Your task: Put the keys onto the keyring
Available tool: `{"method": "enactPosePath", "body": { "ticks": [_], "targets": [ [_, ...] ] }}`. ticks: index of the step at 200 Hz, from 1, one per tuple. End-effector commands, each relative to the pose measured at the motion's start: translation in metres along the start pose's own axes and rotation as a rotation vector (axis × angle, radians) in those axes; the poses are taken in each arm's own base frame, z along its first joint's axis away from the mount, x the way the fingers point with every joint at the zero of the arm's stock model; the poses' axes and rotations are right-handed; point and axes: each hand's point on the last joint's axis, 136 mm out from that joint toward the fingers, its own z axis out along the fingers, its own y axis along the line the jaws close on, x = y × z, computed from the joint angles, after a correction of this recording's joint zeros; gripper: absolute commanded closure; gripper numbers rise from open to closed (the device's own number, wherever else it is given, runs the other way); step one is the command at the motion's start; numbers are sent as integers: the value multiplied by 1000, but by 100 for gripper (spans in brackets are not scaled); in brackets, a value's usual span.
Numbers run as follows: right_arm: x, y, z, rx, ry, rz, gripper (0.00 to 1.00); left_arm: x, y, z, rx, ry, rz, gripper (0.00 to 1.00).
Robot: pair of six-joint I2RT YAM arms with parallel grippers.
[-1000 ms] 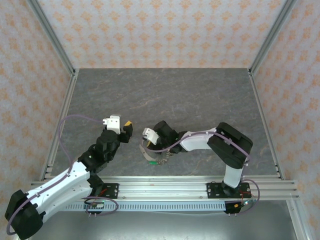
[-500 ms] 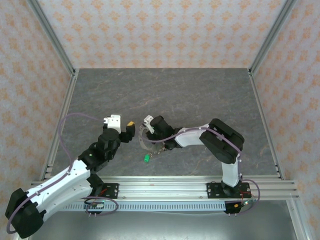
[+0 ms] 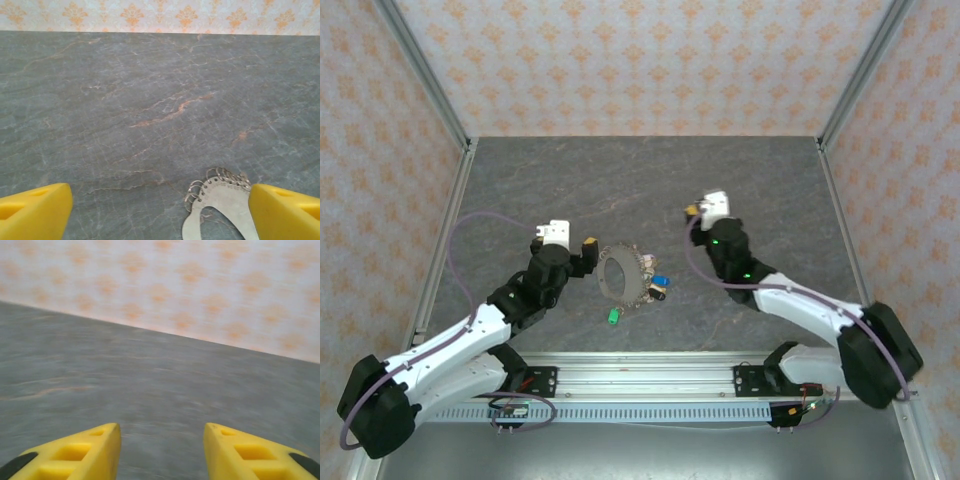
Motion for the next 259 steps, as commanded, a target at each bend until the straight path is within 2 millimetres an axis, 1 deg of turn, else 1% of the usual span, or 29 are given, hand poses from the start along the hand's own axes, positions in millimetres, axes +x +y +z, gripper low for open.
{"method": "enactPosePath", "body": {
  "ticks": [1,10,27,48,67,87,95,110,112,117,125,137,147,167,175,182,197,208,214,222,226,233,234,235,240,249,259],
  "targets": [
    [13,-62,-14,178,9,45,49,-12,15,2,-70,-26,-38,7],
    [20,-78,-18,212,19,59,47,-12,18,4,-76,-20,-40,7],
    [36,-102,-23,274,53,54,46,-12,25,8,-96,-15,-42,6],
    [59,-122,-25,328,102,54,45,-13,33,13,-110,-11,-41,6],
    [83,-139,-24,368,131,92,45,-15,47,19,-156,-6,-52,6],
    [101,-143,-19,353,146,131,45,-19,65,24,-215,-4,-76,6],
    [105,-143,-15,338,136,142,45,-21,74,25,-251,-10,-92,6],
    [99,-142,-6,314,119,126,44,-23,87,26,-286,-23,-125,6],
    [104,-140,-3,305,134,121,44,-24,88,27,-290,-25,-129,6],
    [105,-138,1,291,138,108,44,-24,92,27,-301,-27,-137,6],
    [105,-136,7,273,128,101,44,-25,96,27,-315,-33,-146,6],
    [100,-135,20,261,123,118,44,-28,99,27,-325,-45,-146,6],
    [106,-129,29,218,191,115,44,-30,102,27,-339,-53,-136,6],
    [111,-114,40,126,164,116,45,-32,107,29,-369,-62,-113,6],
    [108,-117,38,147,156,123,45,-31,110,29,-387,-60,-101,6],
    [111,-119,34,155,175,129,45,-31,114,29,-410,-61,-94,6],
    [110,-124,28,190,113,144,44,-32,119,29,-444,-78,-80,6],
    [118,-131,24,218,99,171,44,-32,121,32,-454,-96,-70,6],
    [128,-132,25,220,91,177,44,-32,122,34,-456,-105,-63,6],
    [122,-133,30,228,24,177,44,-31,123,37,-465,-106,-46,6],
    [118,-135,31,238,20,180,44,-31,124,39,-471,-104,-37,6],
    [121,-138,33,253,91,180,44,-29,125,43,-478,-95,-20,6],
    [118,-138,33,254,90,183,44,-28,125,43,-478,-95,-18,6],
    [122,-138,34,254,115,183,44,-29,125,44,-478,-94,-16,6],
    [129,-139,36,261,161,187,44,-29,125,47,-478,-91,-6,6],
    [127,-148,42,306,125,202,42,-29,122,53,-465,-72,21,7],
    [126,-161,40,389,148,232,37,-28,118,59,-450,-67,68,8]
  ]
}}
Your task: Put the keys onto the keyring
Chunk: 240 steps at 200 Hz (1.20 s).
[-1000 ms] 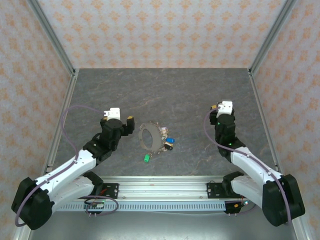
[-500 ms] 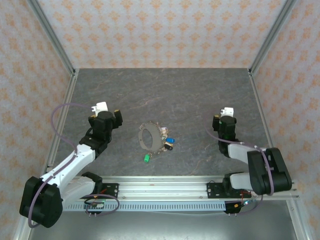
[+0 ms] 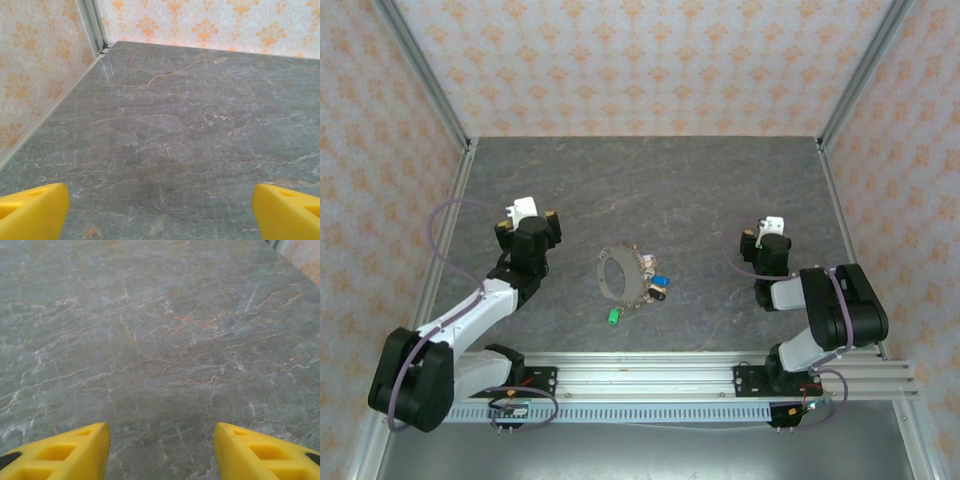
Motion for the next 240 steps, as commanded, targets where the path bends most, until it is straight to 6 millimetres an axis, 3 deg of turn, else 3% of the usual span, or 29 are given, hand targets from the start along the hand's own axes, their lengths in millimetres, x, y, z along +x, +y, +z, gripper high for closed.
{"method": "enactPosePath", "body": {
  "ticks": [1,13,24,53,108,173,188,191,194,240],
  "targets": [
    [-33,-22,9,138,-61,98,37,-13,-1,10,-22,-54,69,8],
    [-31,-26,10,146,-61,112,29,-10,-6,16,-8,-62,98,7],
    [-33,-26,10,146,-63,112,0,-4,-11,22,6,-50,155,8],
    [-32,-27,8,146,-57,109,1,13,-13,35,38,-54,182,8],
    [-31,-24,9,129,-56,101,1,44,-6,59,164,-49,61,10],
    [-31,-23,10,126,-52,101,1,45,-19,62,292,-11,67,12],
    [-31,-23,10,126,-53,101,1,43,-4,70,194,10,27,11],
    [-31,-23,10,126,-53,100,1,44,-2,70,185,12,28,2],
    [-31,-23,10,126,-53,101,1,44,-2,69,182,8,30,0],
    [-31,-23,9,126,-54,101,1,43,-1,68,153,-1,37,0]
  ]
}}
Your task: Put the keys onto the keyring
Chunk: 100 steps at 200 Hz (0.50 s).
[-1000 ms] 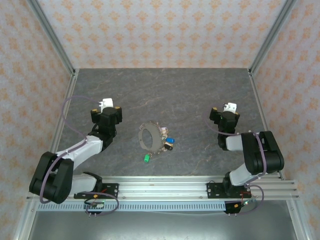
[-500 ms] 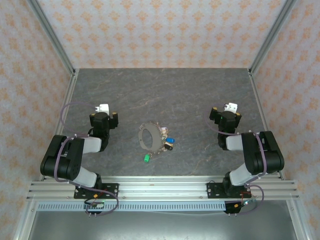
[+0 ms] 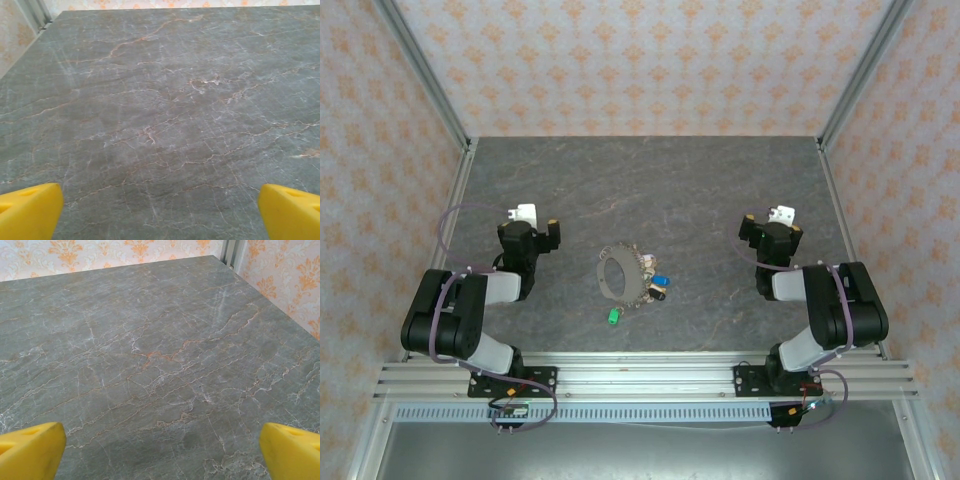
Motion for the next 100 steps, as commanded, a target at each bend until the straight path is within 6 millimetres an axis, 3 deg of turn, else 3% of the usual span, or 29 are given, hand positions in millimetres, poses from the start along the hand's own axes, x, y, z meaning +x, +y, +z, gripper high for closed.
{"method": "enactPosePath", "body": {
  "ticks": [1,19,100],
  "targets": [
    [-4,-3,0,12,-9,20,1,-12,2,2,-24,-34,-15,0],
    [-4,-3,0,11,-8,20,1,-12,-6,1,32,-36,2,0],
    [-5,-3,0,12,-9,20,1,-12,1,3,-8,-27,-14,0]
  ]
}}
